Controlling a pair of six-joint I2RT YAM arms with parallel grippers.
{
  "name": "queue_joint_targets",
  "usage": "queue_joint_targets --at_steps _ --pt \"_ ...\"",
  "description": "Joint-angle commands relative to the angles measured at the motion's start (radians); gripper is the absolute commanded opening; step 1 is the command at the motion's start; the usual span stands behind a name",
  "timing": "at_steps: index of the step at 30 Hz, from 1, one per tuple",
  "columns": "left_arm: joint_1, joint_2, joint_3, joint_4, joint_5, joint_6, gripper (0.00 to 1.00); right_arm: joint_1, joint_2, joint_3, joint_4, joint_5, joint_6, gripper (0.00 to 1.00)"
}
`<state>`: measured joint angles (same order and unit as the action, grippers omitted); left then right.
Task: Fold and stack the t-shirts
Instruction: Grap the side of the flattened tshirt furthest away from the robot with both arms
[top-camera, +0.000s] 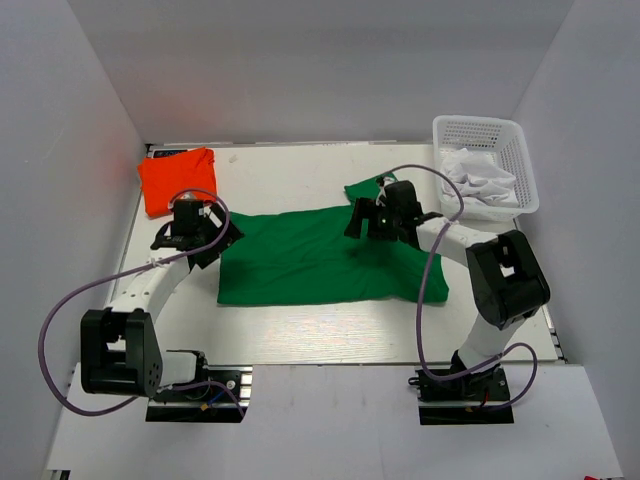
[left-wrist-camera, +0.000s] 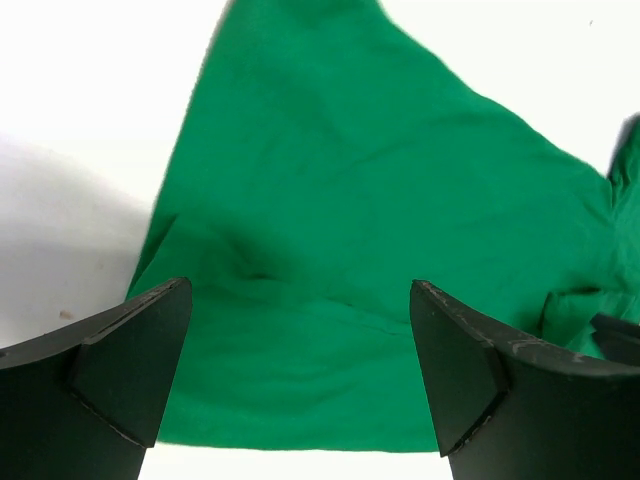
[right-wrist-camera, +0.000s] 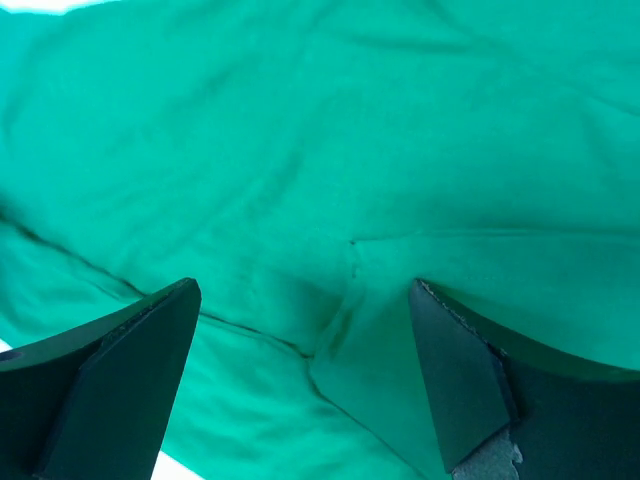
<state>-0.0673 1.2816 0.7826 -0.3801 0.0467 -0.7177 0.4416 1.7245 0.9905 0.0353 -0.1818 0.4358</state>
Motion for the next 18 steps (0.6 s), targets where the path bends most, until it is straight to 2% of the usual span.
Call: queue_joint_targets --at_steps 1,6,11,15,18 --pt "0.004 0.011 0.067 0.032 -0.038 0.023 1.0 0.008 0.006 0.086 0.011 0.065 -0.009 0.9" --pt "0.004 0.102 0.157 0.032 -0.059 0.034 1.0 -0.004 0.001 0.122 -0.092 0.25 -0.031 0.9" --pt "0.004 0.264 0.266 0.055 -0.09 0.052 1.0 -0.009 0.072 0.273 -0.178 0.387 -0.06 0.9" --pt "0.004 0.399 0.401 -0.012 -0.169 0.064 1.0 -0.041 0.145 0.399 -0.218 0.412 -0.074 0.9" --pt "0.004 0.494 0.493 -0.052 -0.211 0.073 0.96 -0.058 0.199 0.48 -0.229 0.413 -0.103 0.9"
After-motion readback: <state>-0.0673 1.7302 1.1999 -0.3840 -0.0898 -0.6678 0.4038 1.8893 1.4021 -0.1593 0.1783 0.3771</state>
